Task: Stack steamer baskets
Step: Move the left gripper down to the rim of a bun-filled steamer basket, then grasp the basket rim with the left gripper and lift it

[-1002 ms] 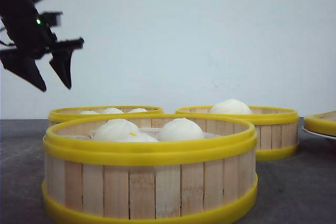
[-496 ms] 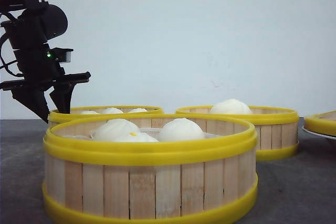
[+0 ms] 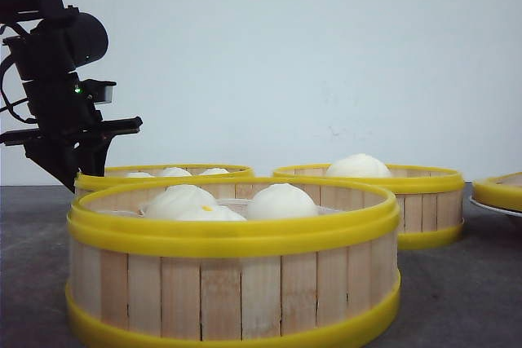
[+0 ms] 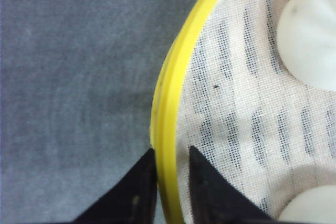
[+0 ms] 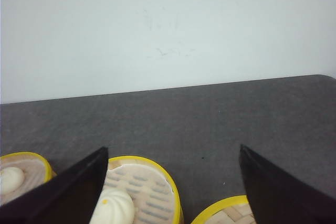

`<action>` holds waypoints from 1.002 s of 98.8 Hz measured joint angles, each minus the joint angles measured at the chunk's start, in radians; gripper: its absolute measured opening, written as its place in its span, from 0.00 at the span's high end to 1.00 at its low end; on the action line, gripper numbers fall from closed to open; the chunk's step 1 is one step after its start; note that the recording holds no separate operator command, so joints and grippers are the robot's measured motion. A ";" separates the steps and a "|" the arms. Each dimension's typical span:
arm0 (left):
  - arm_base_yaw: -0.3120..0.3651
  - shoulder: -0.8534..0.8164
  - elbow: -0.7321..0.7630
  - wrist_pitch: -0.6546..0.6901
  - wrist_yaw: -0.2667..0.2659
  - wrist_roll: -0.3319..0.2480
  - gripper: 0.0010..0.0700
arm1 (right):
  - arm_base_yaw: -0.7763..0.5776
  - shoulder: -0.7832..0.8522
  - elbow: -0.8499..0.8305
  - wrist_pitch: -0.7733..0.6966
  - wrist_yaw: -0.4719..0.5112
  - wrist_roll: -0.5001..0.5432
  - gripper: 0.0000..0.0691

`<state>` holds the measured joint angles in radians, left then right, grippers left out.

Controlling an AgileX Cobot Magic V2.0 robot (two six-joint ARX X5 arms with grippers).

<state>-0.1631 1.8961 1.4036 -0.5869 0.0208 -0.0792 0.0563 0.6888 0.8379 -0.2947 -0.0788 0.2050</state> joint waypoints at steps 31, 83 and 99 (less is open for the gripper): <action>-0.001 0.005 0.039 -0.016 0.003 -0.001 0.98 | 0.000 0.000 0.000 0.000 0.000 -0.019 0.29; 0.000 -0.264 0.168 -0.233 0.231 0.047 0.98 | 0.000 0.000 0.000 0.000 0.000 -0.022 0.29; -0.054 -0.358 0.168 -0.333 0.251 0.114 0.98 | 0.000 -0.001 0.000 0.000 0.000 -0.022 0.29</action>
<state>-0.2169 1.5383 1.5715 -0.9195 0.2722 0.0353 0.0563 0.6880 0.8379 -0.2951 -0.0784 0.1833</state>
